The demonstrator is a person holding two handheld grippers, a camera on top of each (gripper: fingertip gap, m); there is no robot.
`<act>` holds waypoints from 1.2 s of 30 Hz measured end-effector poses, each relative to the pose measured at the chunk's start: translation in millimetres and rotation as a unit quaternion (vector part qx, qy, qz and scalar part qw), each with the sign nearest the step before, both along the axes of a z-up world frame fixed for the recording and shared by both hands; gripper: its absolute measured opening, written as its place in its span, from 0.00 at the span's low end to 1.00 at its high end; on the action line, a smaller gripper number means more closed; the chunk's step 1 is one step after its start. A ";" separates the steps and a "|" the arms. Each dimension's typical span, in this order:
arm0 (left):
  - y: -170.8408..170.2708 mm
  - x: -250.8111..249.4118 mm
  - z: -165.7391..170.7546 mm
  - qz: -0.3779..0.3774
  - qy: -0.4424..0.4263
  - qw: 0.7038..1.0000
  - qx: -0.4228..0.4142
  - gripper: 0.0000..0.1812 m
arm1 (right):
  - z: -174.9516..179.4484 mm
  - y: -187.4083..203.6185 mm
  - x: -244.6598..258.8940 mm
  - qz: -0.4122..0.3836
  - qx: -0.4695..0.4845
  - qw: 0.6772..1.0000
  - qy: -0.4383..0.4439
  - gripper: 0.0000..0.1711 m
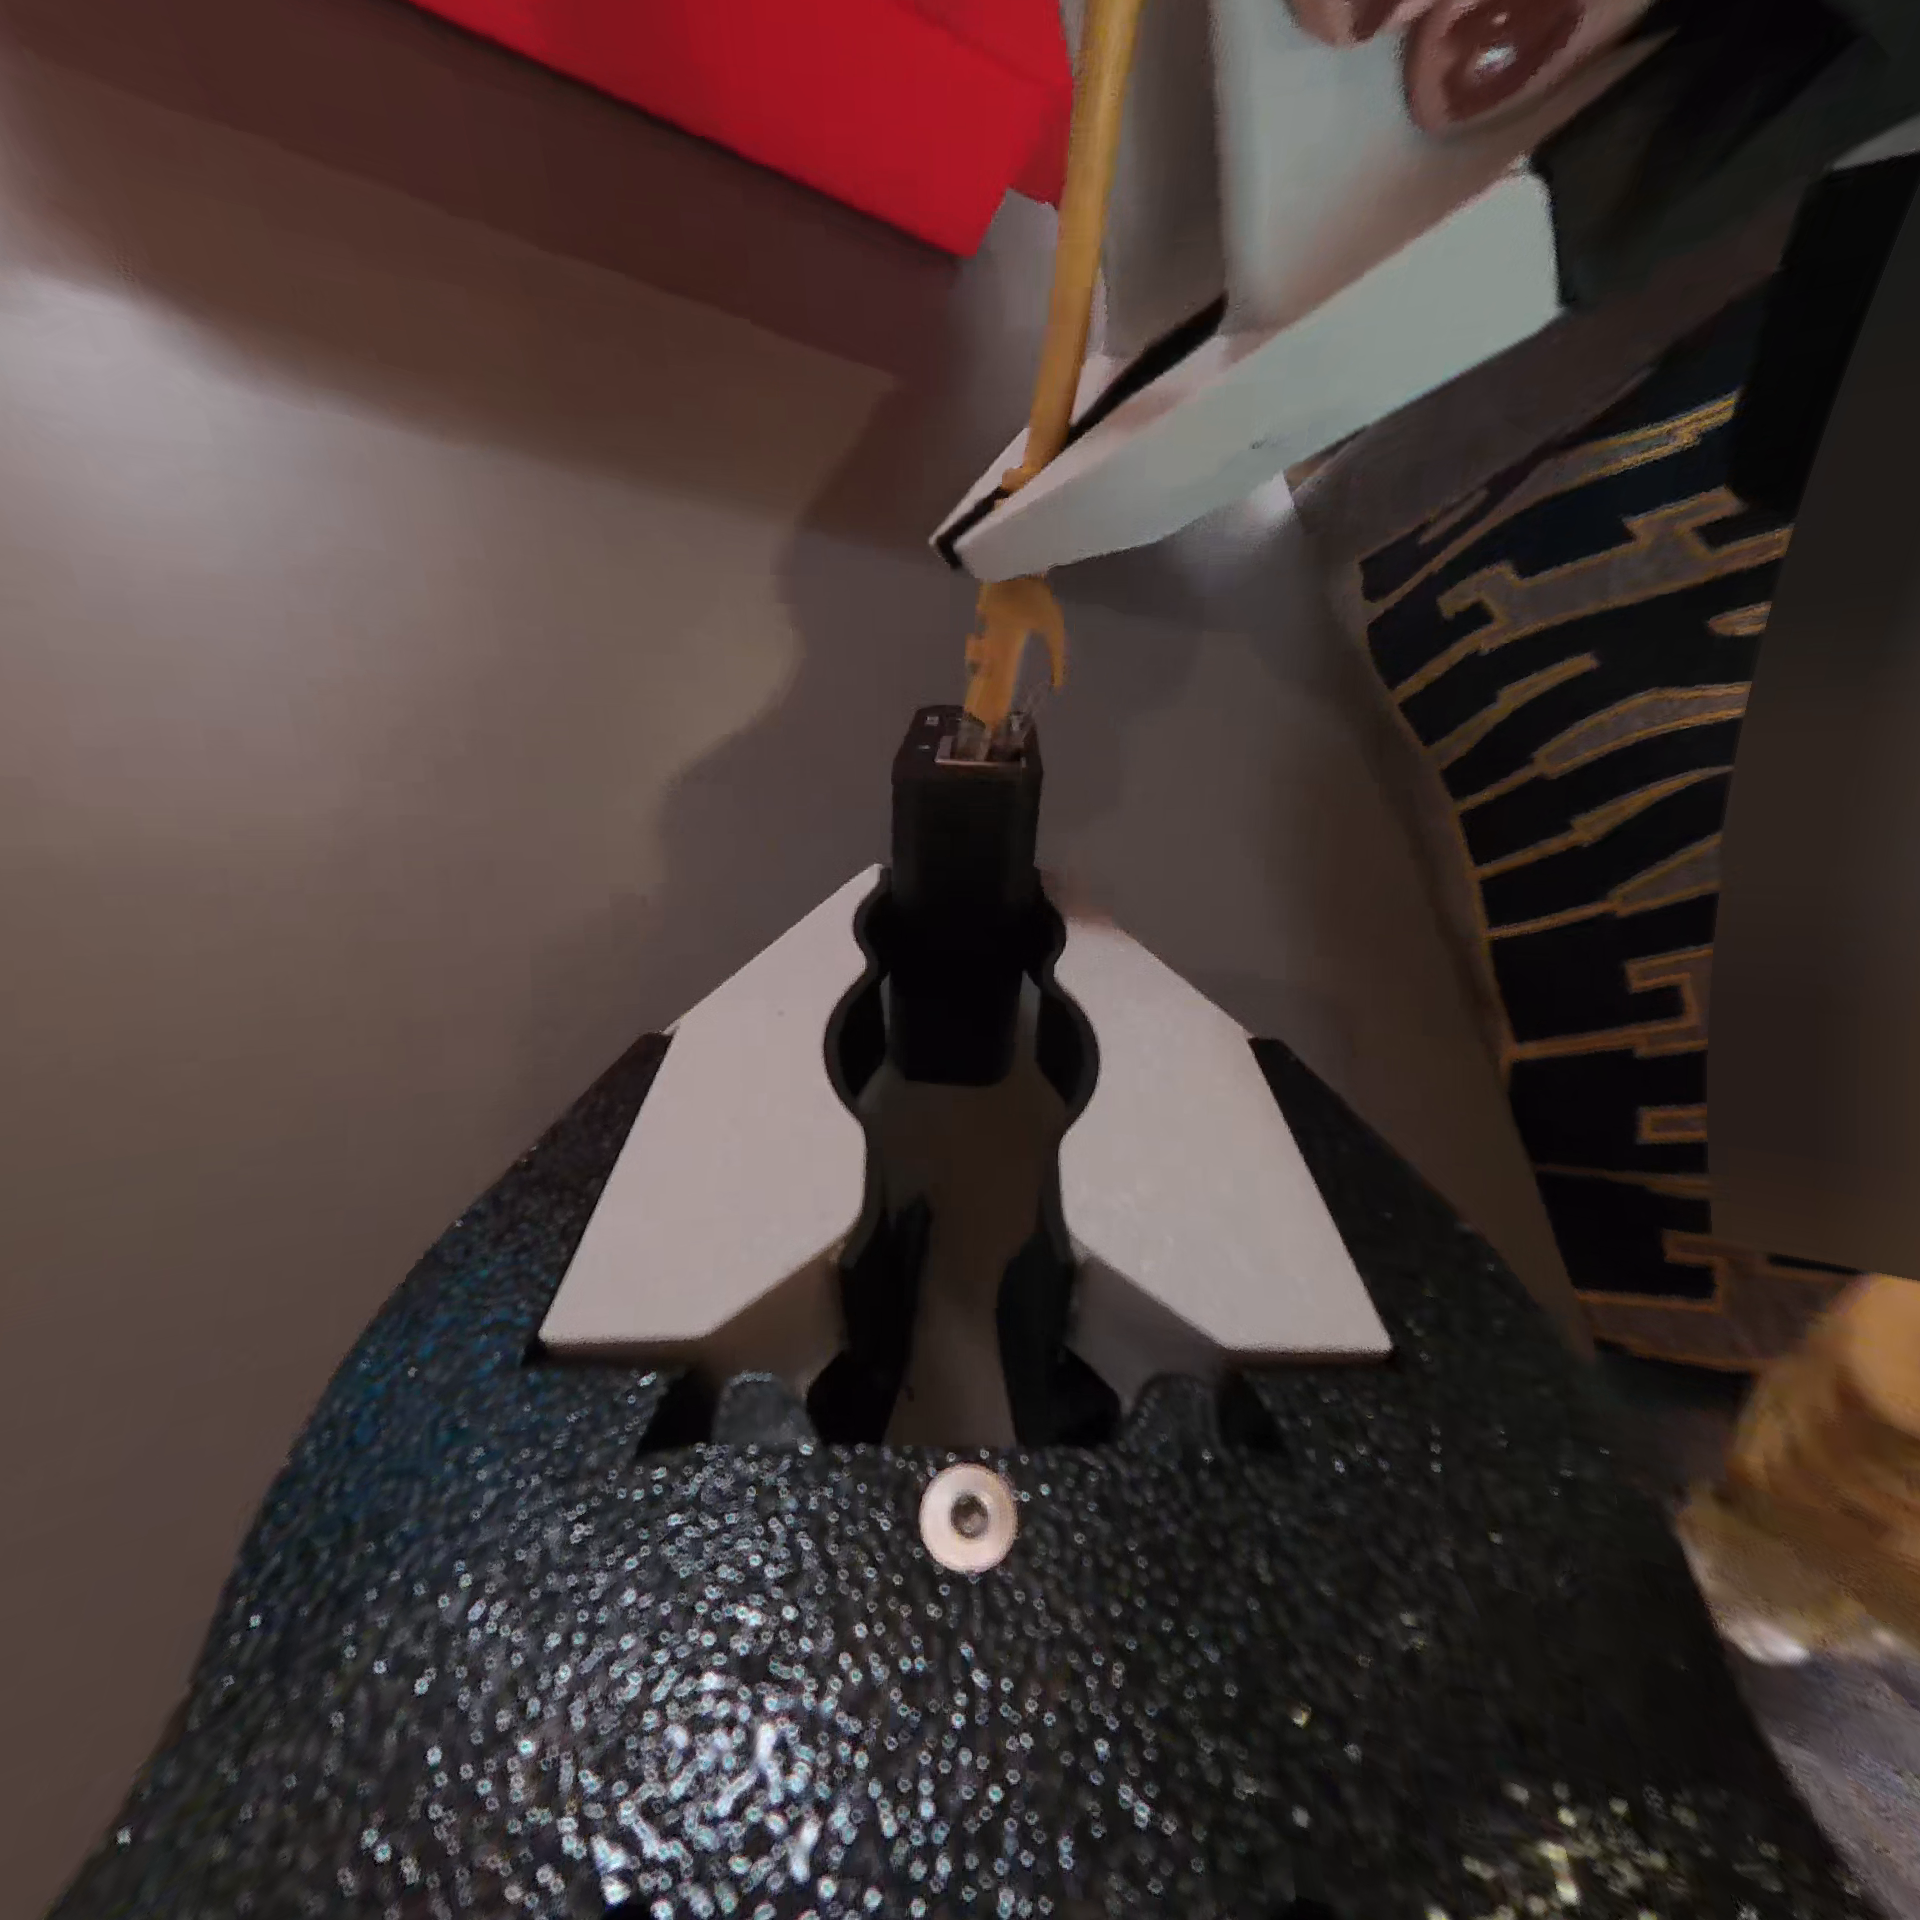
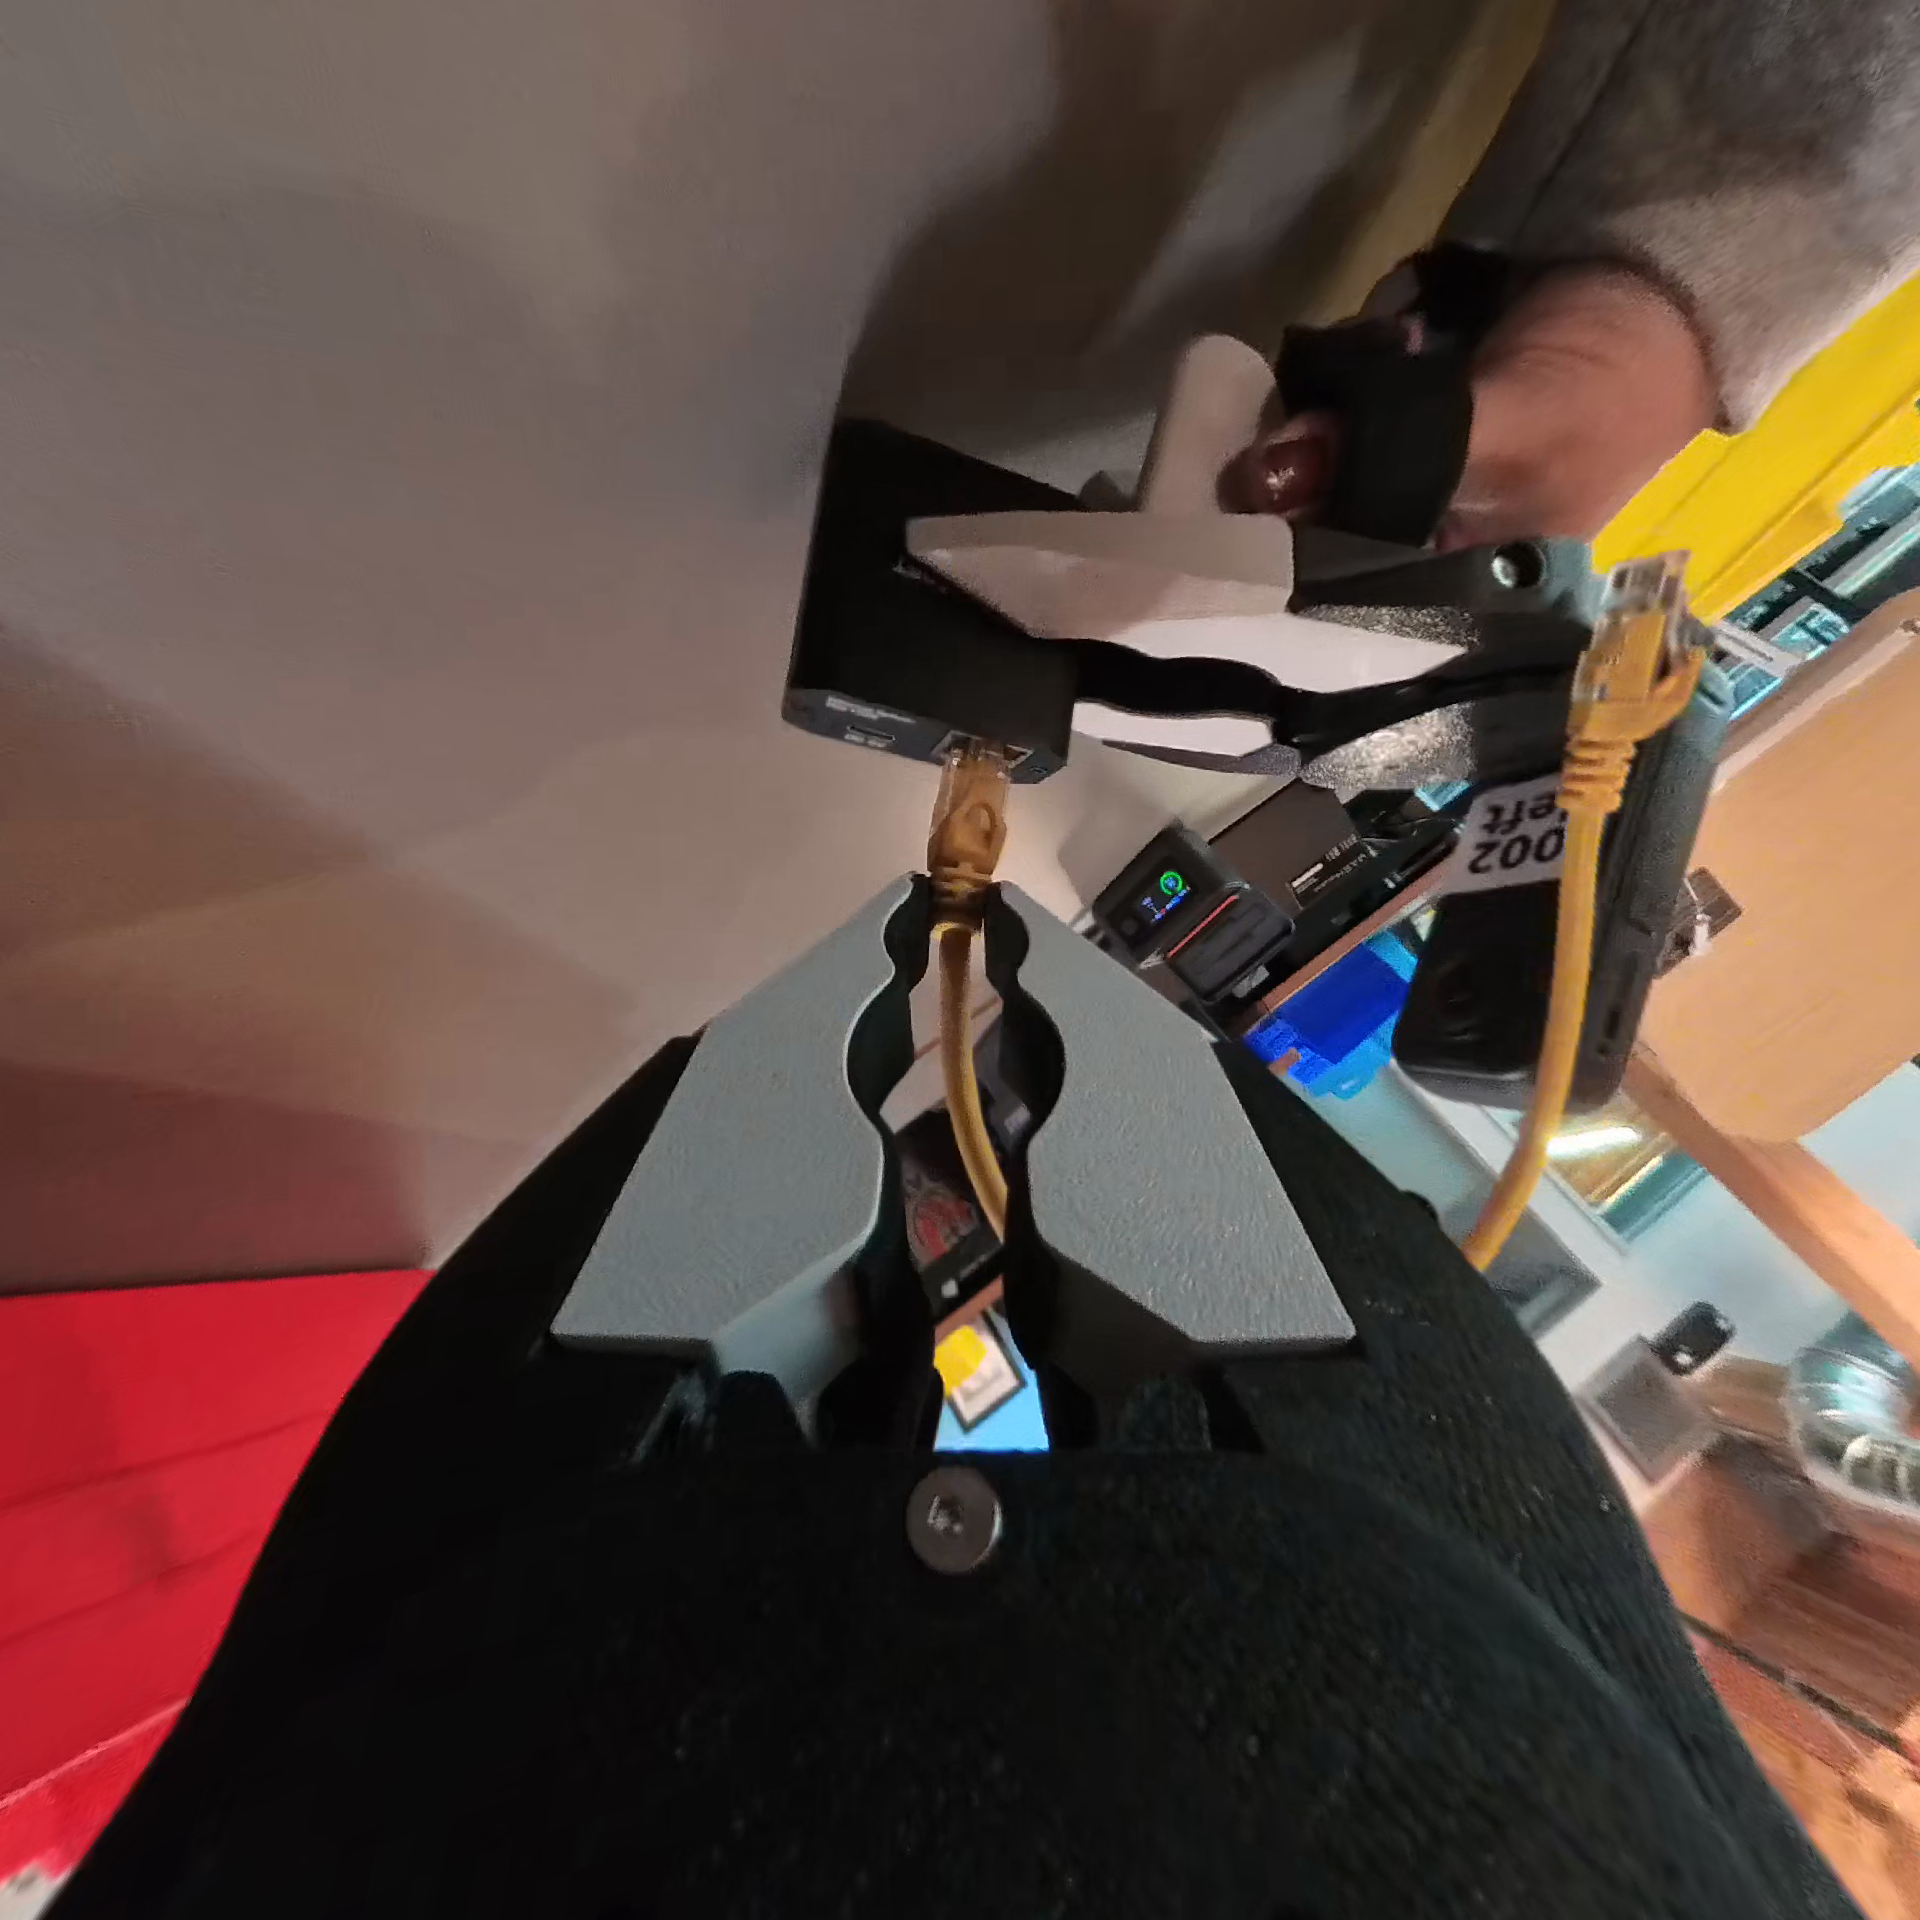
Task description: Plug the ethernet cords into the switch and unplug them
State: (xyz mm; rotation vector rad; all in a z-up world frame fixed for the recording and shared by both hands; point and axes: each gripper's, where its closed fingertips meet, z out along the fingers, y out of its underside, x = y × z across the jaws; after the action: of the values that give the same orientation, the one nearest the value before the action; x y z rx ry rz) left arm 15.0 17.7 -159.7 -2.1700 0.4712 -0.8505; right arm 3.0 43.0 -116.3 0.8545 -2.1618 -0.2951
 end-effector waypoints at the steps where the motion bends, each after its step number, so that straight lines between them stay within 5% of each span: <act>1: -2.8 3.9 0.3 -0.010 -0.001 1.000 -0.013 0.12 | -1.4 -1.3 3.0 -0.001 -0.010 1.000 -0.008 0.05; 14: 7.9 -7.3 1.3 0.020 0.072 0.997 0.025 0.12 | -2.7 6.8 -9.4 -0.134 -0.112 0.985 0.011 0.05; 21: 22.7 -19.8 0.6 0.064 0.109 0.990 0.065 0.12 | 3.6 16.3 -23.2 -0.132 -0.025 0.982 0.131 0.05; 24: 30.8 -27.4 4.9 0.087 0.120 0.983 0.104 0.12 | 7.0 23.3 -27.4 -0.196 -0.117 0.967 0.112 0.07; 27: 36.5 -34.0 23.8 0.113 0.095 0.976 0.159 0.12 | 25.0 21.3 -26.7 -0.298 -0.298 0.905 0.054 0.22; 31: 35.2 -43.5 45.1 0.137 0.051 0.967 0.208 0.12 | 62.2 7.4 -23.5 -0.315 -0.527 0.789 -0.008 0.28; 36: 28.2 -46.0 43.8 0.119 0.014 0.971 0.208 0.12 | 62.2 10.8 -25.2 -0.334 -0.733 0.570 -0.160 0.33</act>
State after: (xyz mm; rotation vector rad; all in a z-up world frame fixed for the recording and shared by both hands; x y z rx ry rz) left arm -31.0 45.9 -115.9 -1.8060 0.3569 -0.5332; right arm -22.2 53.9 -54.1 -0.9569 -1.9822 1.2811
